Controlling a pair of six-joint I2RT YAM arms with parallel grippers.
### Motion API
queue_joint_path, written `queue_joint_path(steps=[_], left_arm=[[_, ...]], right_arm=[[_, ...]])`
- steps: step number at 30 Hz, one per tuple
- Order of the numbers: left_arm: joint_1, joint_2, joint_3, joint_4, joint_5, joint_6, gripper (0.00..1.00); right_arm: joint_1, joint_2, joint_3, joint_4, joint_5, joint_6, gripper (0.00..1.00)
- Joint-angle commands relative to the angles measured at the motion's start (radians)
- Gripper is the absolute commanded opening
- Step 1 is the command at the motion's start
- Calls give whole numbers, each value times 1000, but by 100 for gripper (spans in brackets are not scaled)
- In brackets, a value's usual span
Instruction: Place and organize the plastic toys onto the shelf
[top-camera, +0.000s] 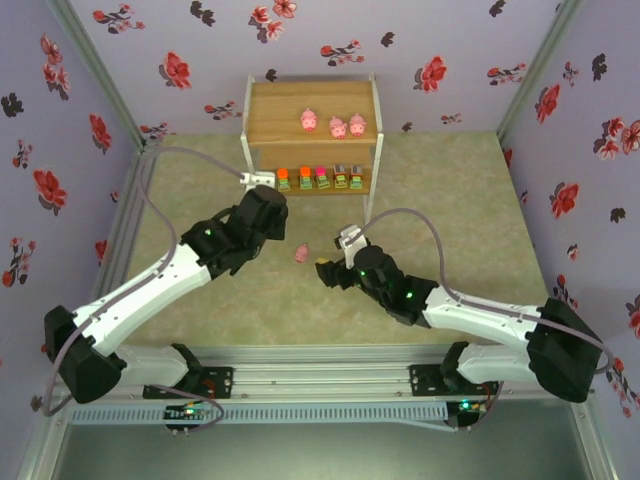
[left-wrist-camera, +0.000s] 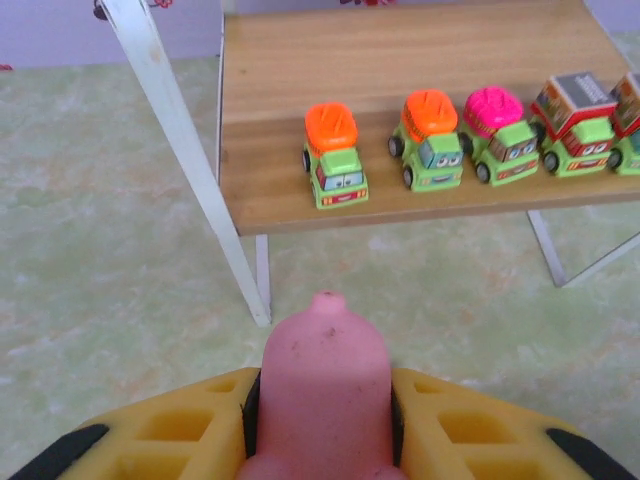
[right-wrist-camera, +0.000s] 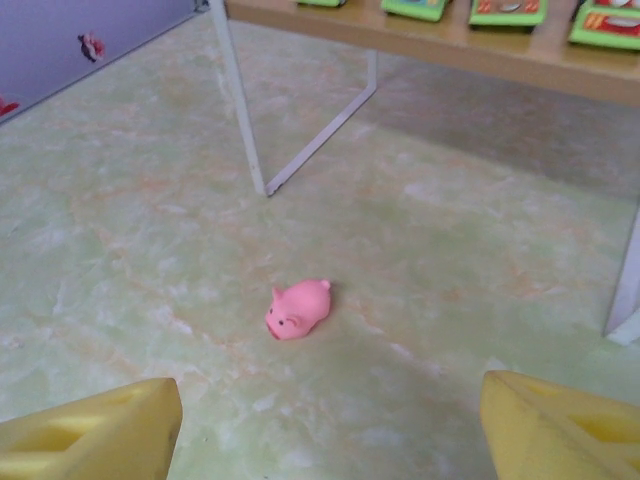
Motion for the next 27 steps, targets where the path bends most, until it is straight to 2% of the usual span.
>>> queue_joint_path(steps=[1,10,20,27], left_arm=[[-6,6,97,-97,-31,46,37],[-4,97,305,-138,-37,112,38],[30,230,525,-165,-3,148,38],[62,332,715,-212,22,172,38]], right_arm=[[10,-53,-30,41,105,-16,71],[10,-177,-86,45,311,-12,71],[10,-204,-86,7,481,3,72],[11,-193,-80,3,485,3,72]])
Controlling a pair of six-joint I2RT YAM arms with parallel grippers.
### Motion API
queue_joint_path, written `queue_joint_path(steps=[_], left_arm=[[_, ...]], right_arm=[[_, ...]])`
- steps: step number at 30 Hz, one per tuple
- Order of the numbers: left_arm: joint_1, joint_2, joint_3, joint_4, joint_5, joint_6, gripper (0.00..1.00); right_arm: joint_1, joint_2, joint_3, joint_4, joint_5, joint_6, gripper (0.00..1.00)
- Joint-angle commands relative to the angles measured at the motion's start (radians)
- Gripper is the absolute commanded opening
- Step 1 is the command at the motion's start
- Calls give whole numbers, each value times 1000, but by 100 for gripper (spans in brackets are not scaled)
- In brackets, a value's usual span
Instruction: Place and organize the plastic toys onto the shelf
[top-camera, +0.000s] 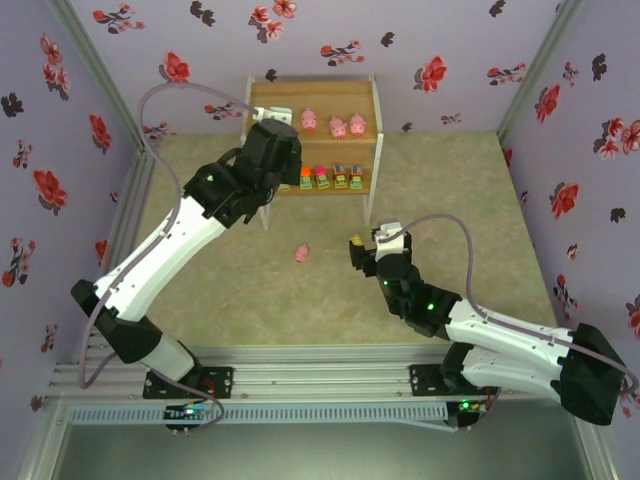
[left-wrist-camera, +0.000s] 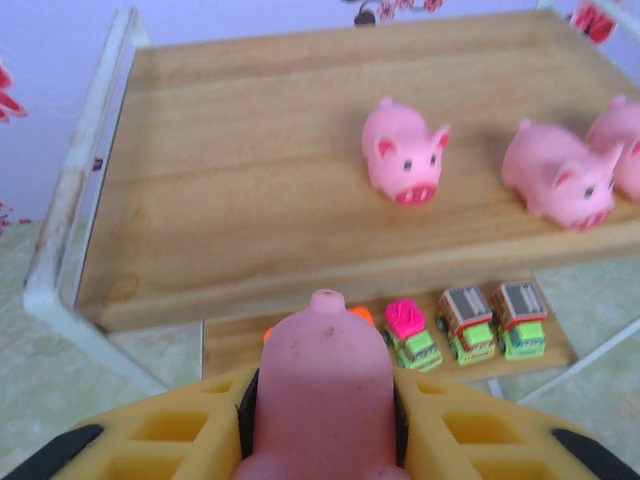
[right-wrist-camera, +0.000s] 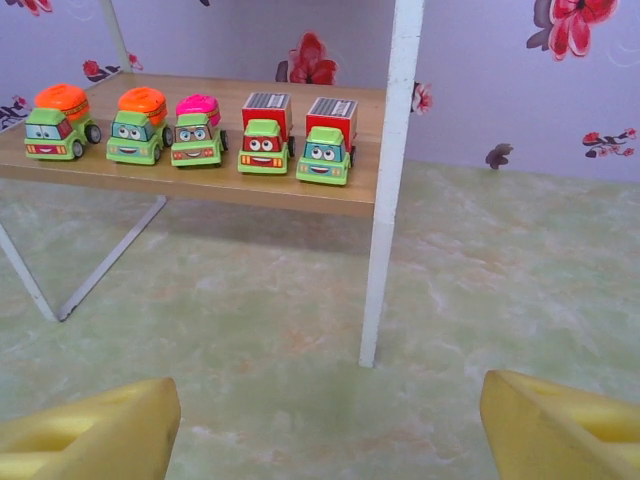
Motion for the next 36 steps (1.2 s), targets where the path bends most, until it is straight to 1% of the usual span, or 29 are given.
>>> queue_joint_path(steps=[1,6,21,28,36], left_arm=[[24,48,113,-49,20,35,38],[55,127,209,-76,44,34,38],[138,231,298,-71,118,21,38],[149,275,342,-84,140,11,38],[153,292,343,-81,140,7,38]], right_arm=[[8,2,2,-5,43,4,72],[6,15,6,-4,35,1,72],[2,38,7,5,23,0,72],[-2,51,12,7,24,-2,72],[-8,56,11,7,18,0,72]])
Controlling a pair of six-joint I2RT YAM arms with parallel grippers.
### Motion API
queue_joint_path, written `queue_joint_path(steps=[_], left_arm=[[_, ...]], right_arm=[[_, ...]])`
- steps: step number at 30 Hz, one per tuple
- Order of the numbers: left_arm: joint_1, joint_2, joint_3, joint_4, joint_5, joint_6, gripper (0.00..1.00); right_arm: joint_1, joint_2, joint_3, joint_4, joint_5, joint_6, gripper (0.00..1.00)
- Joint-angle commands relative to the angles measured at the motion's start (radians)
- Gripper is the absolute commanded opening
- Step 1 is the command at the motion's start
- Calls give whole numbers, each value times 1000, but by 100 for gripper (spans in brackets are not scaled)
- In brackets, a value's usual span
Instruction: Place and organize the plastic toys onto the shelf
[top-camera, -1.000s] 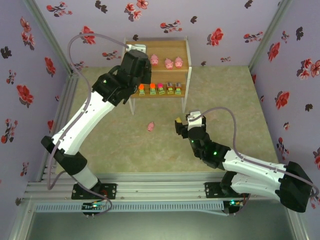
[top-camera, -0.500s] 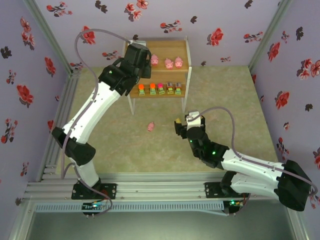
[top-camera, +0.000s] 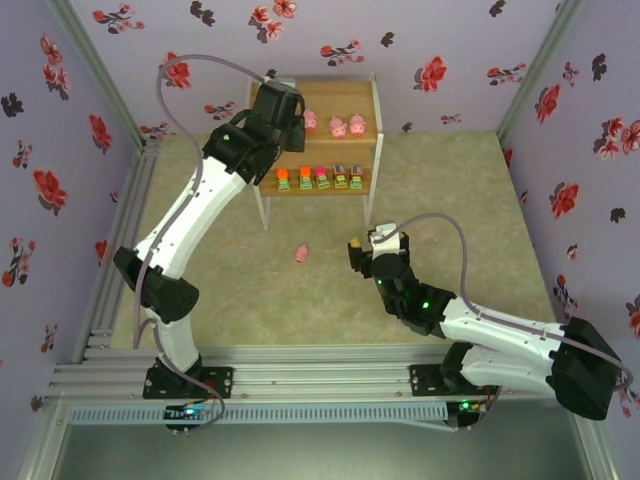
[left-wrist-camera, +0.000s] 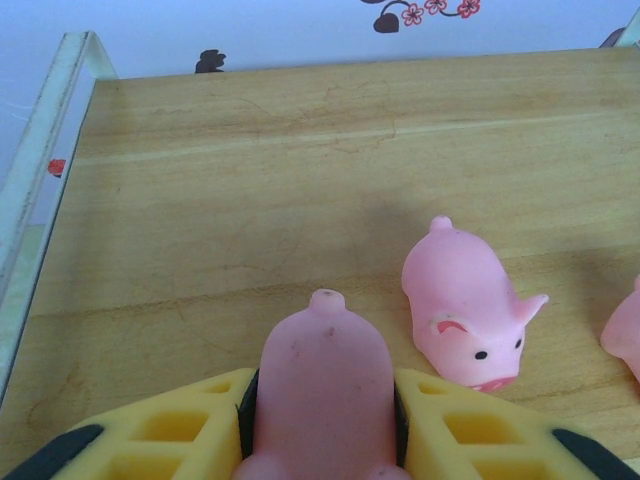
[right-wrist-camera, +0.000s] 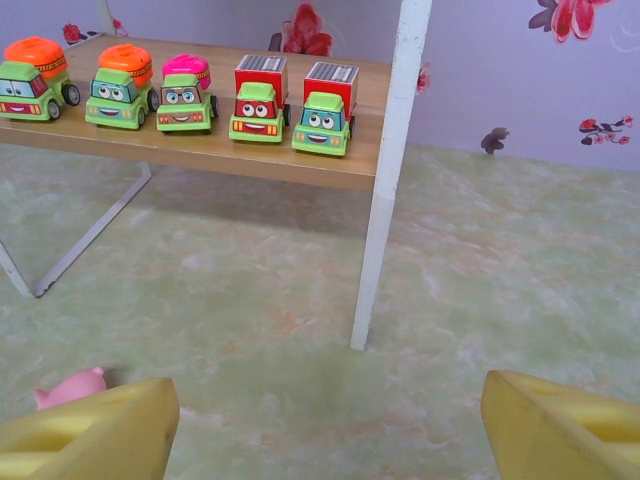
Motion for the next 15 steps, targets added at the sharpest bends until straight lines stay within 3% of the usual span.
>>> queue_joint_path(steps=[1,15], left_arm=[[10,15,27,-10,8,-8,38],[17,37,25,3,10,-13,39]], right_arm=[[-6,8,11,10,12,0,73],[-10,13,14,7,6,0,73]])
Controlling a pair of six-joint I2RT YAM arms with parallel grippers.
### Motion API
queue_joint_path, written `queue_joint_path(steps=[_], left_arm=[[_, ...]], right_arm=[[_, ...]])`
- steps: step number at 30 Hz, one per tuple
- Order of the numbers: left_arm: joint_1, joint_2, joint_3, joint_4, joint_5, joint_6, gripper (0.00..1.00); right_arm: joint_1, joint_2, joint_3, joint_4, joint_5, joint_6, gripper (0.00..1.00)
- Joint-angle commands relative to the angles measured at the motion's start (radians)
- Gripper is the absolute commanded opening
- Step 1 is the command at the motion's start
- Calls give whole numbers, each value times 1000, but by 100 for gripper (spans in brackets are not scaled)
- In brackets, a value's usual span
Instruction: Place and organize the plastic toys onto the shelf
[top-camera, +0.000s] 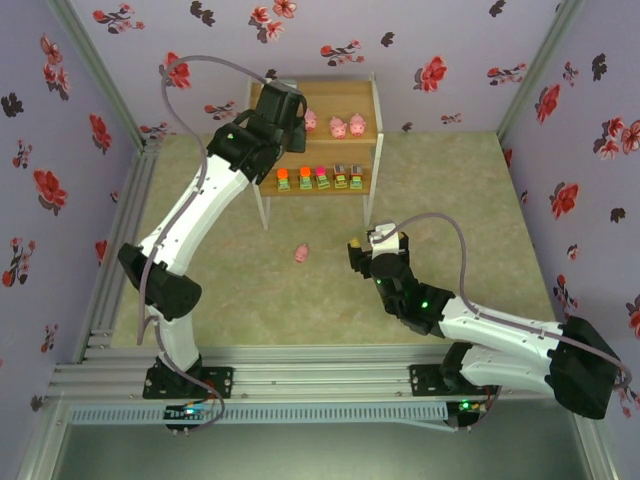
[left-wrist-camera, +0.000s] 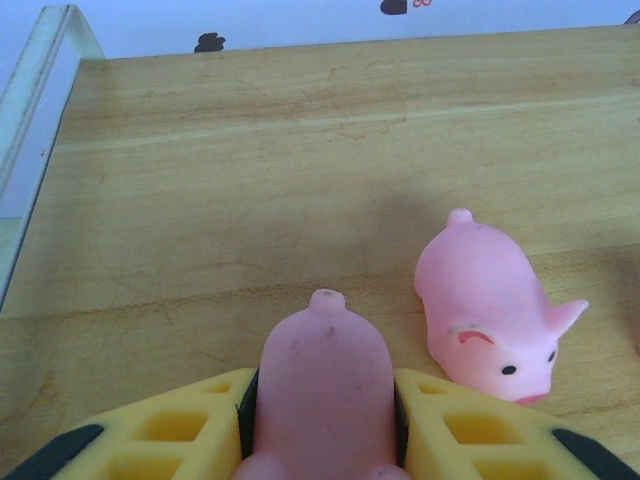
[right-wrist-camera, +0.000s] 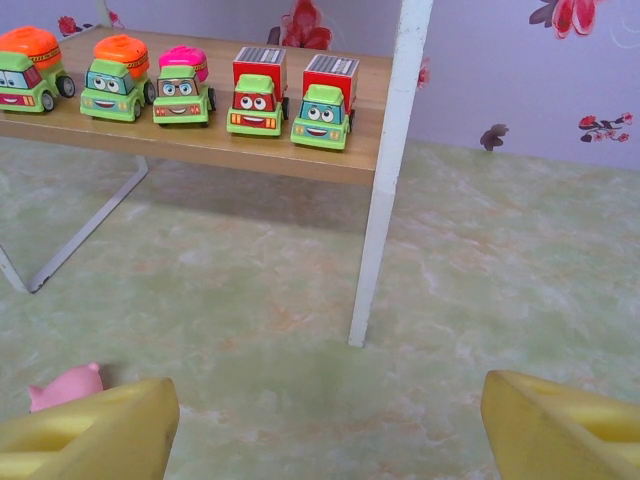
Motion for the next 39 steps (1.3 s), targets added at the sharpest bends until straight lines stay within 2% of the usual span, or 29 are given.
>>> queue_joint_path(steps=[1,24,39], left_arm=[[9,16,25,3,7,-11,39],[11,57,74,10,22,-26,41],[-2,41,68,13,29,-29,50]], right_arm=[[-8,3,14,6,7,0,72],[-17,4,17,0,-9,0,73],[-21,10,22,-4,-21,5,73]])
